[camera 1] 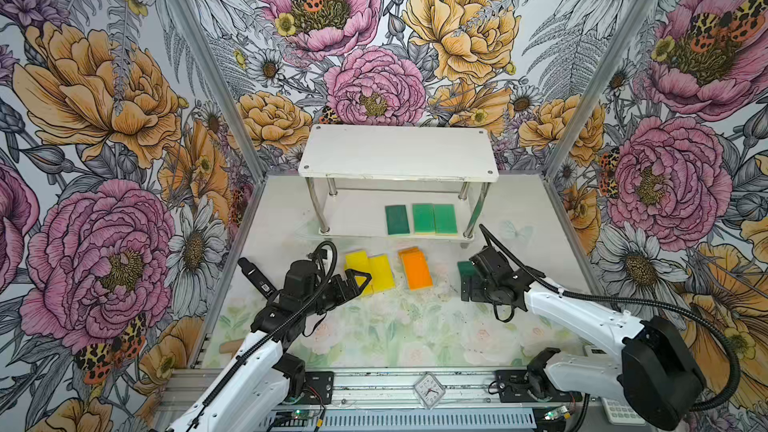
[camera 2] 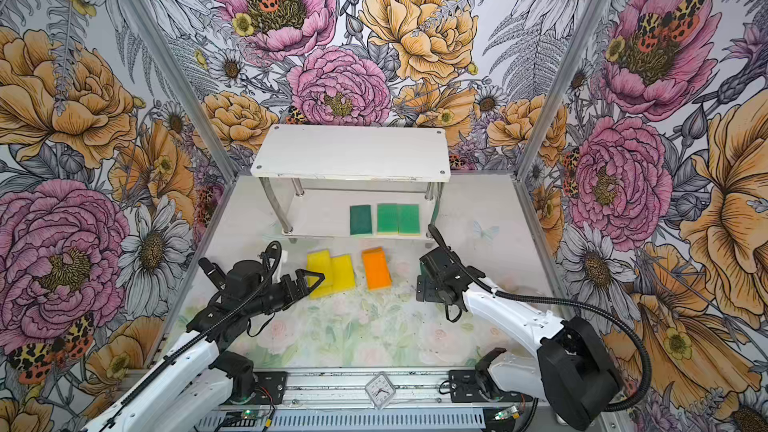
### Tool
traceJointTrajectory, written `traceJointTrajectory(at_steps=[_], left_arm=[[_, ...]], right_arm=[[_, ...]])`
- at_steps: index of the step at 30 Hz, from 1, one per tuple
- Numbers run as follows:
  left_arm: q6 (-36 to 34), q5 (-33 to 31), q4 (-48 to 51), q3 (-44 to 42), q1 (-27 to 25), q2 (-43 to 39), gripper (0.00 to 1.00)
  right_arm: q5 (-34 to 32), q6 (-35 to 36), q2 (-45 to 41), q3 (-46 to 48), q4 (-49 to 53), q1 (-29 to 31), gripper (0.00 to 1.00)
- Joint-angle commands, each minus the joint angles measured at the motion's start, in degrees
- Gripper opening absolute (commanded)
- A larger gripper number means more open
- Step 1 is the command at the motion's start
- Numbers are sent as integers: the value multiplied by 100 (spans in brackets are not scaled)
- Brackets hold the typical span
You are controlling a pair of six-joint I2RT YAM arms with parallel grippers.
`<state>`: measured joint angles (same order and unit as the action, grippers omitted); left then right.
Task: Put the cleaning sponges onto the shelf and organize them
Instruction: 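Withdraw the right gripper from the shelf over the second dark green pad, then lower the right gripper onto the second dark green pad and close it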
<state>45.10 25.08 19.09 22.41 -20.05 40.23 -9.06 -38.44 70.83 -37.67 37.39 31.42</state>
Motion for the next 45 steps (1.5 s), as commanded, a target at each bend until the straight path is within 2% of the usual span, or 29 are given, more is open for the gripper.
traceJointTrajectory(at_steps=[1, 8, 28, 45], left_arm=[[43, -100, -82, 70, 24, -41, 99], [78, -92, -81, 73, 37, -94, 99], [201, -116, 15, 64, 23, -309, 99], [239, -144, 15, 61, 37, -313, 99]], right_arm=[[74, 178, 285, -185, -237, -39, 100], [76, 302, 682, -285, -407, -73, 98], [9, 368, 901, -232, -746, -127, 81], [85, 398, 1010, -224, -865, -127, 74]])
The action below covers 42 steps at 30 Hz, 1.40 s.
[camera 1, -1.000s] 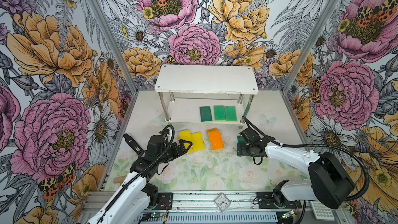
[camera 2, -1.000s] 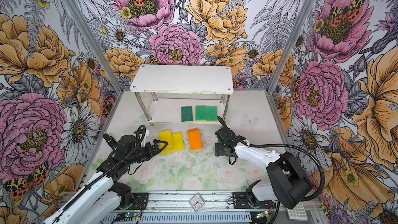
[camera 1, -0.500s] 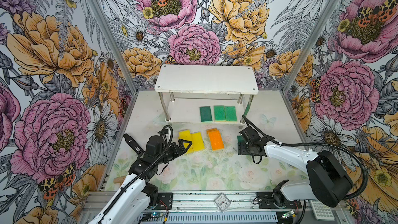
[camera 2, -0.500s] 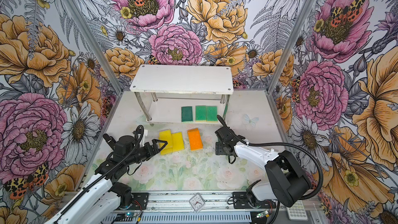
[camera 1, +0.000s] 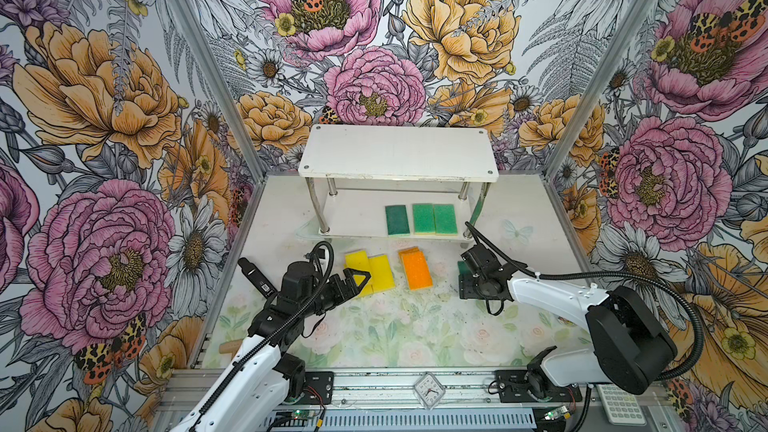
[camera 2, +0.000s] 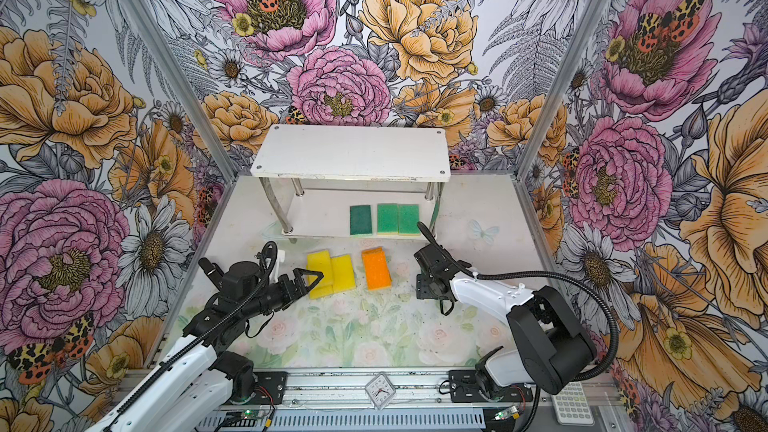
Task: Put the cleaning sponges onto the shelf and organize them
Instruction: 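Lower the right gripper onto the second dark green pad and close it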
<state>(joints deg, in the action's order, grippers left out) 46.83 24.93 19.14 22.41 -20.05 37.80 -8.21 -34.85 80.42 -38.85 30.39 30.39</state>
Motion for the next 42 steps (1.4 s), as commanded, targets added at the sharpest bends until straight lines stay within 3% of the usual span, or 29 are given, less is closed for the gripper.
traceJointTrajectory(at_steps=[1, 27, 42], left_arm=[[66, -135, 11, 61, 38, -75, 99], [54, -199, 64, 70, 51, -55, 99], [63, -212, 57, 61, 54, -36, 99]], right_arm=[[5, 35, 46, -105, -165, -25, 74], [47, 22, -264, -132, -200, -31, 67], [139, 5, -18, -107, -322, -25, 66]])
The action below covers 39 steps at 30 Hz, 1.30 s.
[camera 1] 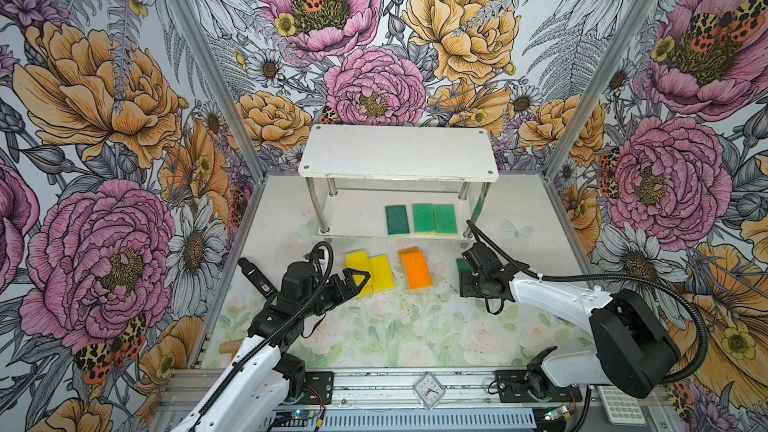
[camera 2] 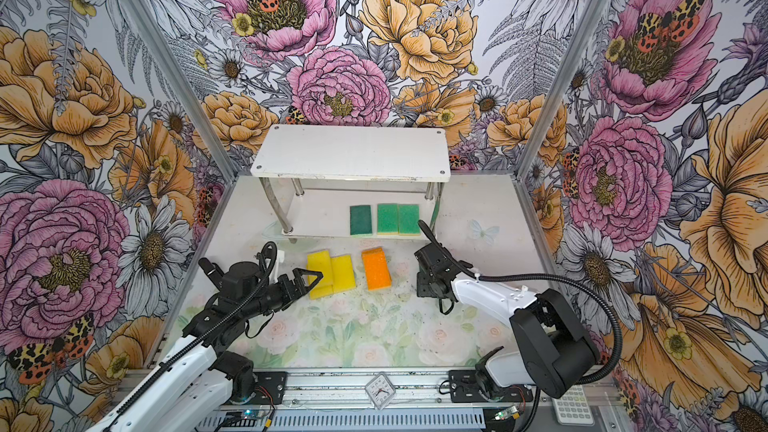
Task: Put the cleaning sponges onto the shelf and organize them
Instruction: 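Lower the right gripper onto the second dark green pad and close it, then lift the dark green pad with the right gripper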
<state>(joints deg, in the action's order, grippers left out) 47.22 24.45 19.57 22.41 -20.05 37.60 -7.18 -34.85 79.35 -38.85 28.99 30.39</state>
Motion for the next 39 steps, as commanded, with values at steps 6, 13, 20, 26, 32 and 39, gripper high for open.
traceJointTrajectory(at_steps=[6, 13, 20, 26, 32, 39], left_arm=[[24, -169, 20, 46, 54, 10, 99], [23, -151, 17, 27, 54, 1, 99], [24, -151, 25, -9, 59, -33, 99], [24, -148, 22, -29, 57, -38, 99], [35, -151, 25, -34, 68, -68, 99], [33, -120, 38, -35, 82, -110, 99]], right_arm=[[83, 7, 212, -105, -231, -26, 67], [77, -4, 221, -88, -269, -25, 69], [60, -17, 195, -44, -265, -25, 72], [61, -35, 155, -35, -263, -25, 71], [58, -96, -76, -52, -264, -25, 68], [208, -147, -425, -147, -254, -8, 66]])
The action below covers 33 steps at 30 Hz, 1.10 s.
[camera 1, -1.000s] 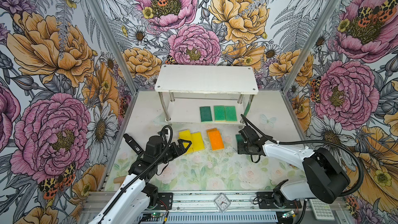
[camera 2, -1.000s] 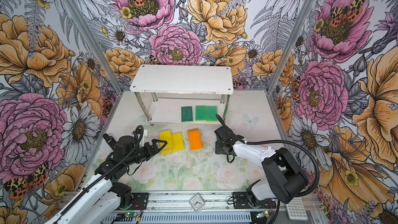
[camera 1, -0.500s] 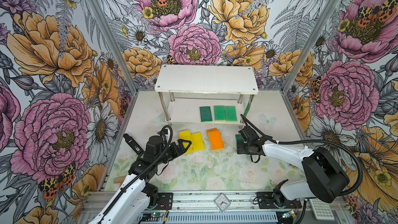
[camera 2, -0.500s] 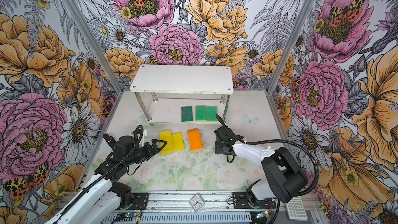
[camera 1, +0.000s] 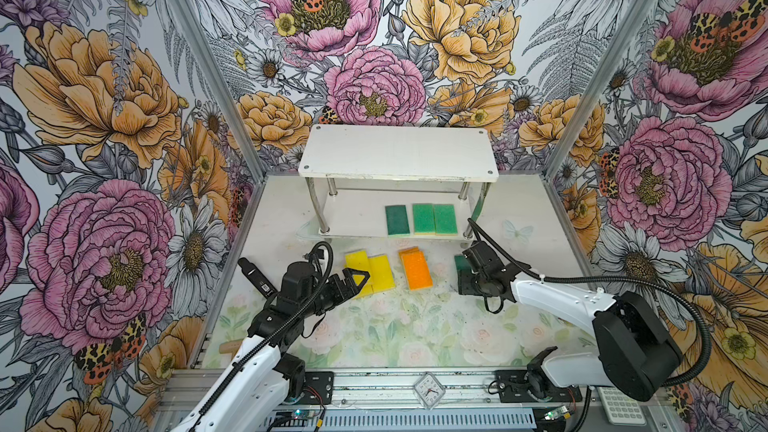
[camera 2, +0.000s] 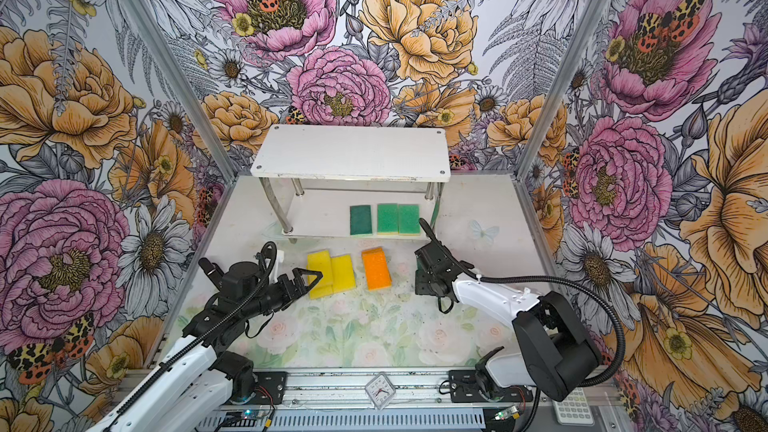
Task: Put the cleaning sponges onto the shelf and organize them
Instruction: 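Lift the dark green pad with the right gripper, then carry the dark green pad with the right gripper into the lower shelf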
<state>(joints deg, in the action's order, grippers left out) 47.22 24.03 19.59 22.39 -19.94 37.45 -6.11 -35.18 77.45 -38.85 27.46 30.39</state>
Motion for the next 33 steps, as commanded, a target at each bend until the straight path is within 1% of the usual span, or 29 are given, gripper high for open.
traceJointTrajectory(at_steps=[1, 5, 9, 15, 23, 24, 25, 30, 33], left_arm=[[33, -83, 43, -32, 78, -111, 99], [33, -74, 72, -37, 109, -163, 99], [41, -35, 95, -28, 165, -236, 99], [29, 64, 206, 12, 252, -347, 99], [-90, 169, 265, -16, 470, -396, 99], [-91, 199, 270, -16, 499, -397, 99], [-120, 232, 273, -16, 516, -405, 99], [-186, 376, 312, -7, 657, -446, 99], [-225, 426, 351, -14, 743, -470, 99]], right_arm=[[131, -127, -284, -178, -101, 9, 66], [189, -161, -471, -412, -93, 160, 65], [39, -217, -629, -756, -93, 479, 64], [-263, -242, -379, -1615, -101, 993, 64], [-696, -373, 719, -2826, -174, 1469, 64], [-736, -381, 903, -2997, -195, 1675, 64], [-814, -409, 1058, -3140, -211, 1752, 64], [-1147, -609, 1858, -3833, -393, 2097, 64], [-1234, -776, 2298, -4203, -516, 2222, 64]])
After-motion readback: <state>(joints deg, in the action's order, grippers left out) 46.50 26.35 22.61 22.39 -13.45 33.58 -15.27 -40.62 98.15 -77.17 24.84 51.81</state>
